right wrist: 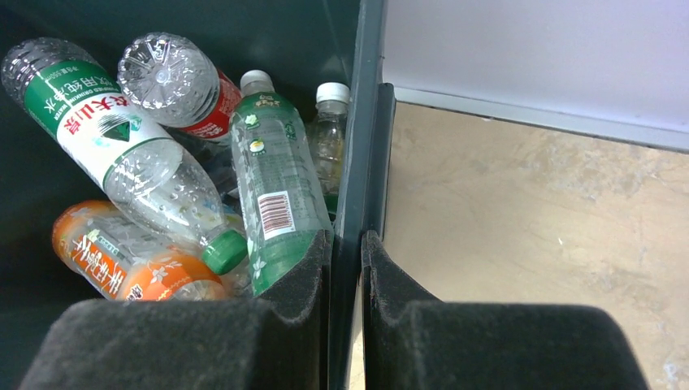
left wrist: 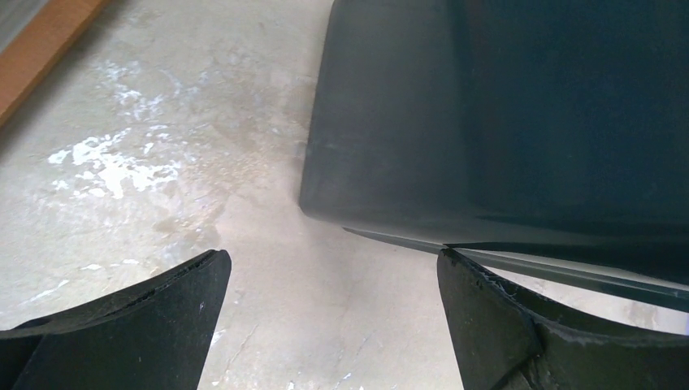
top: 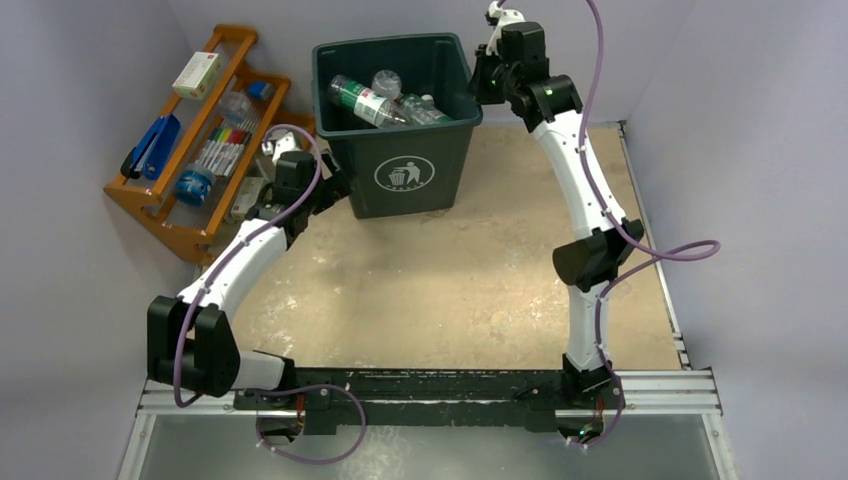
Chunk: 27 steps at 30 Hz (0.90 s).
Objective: Put the plastic bottles in the bin
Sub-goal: Adjust the trash bin at the center of the board.
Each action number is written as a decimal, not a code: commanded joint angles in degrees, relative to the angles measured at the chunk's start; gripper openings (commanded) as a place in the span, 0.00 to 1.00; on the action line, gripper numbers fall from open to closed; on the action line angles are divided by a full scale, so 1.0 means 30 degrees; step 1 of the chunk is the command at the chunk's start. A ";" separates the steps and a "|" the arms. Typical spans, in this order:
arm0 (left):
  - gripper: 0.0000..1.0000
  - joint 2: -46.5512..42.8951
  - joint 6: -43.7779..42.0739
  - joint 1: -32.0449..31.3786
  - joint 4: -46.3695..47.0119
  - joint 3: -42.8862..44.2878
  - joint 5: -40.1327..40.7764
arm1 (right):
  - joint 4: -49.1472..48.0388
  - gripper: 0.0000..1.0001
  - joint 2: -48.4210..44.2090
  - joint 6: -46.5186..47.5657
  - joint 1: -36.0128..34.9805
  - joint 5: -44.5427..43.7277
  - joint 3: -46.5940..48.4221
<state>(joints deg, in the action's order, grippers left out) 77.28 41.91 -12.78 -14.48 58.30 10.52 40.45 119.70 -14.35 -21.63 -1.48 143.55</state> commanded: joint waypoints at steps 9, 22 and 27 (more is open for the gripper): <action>1.00 0.1823 0.0733 -0.0202 0.3615 0.1892 -0.3035 | 0.0561 0.04 -0.3256 0.0603 0.1571 -0.0160 -0.0249; 1.00 0.1904 0.0528 -0.2353 0.3171 0.2482 -0.1488 | -0.0160 0.10 -0.4052 0.0950 0.3600 0.1141 -0.1624; 0.99 0.0420 0.0097 -0.2037 0.2340 0.1817 0.0034 | -0.1070 0.38 -0.4072 0.1051 0.3606 0.2077 -0.2873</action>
<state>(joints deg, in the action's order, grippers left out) 83.81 42.85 -19.92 -8.47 63.86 5.39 44.93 111.68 -11.88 -10.72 0.78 135.41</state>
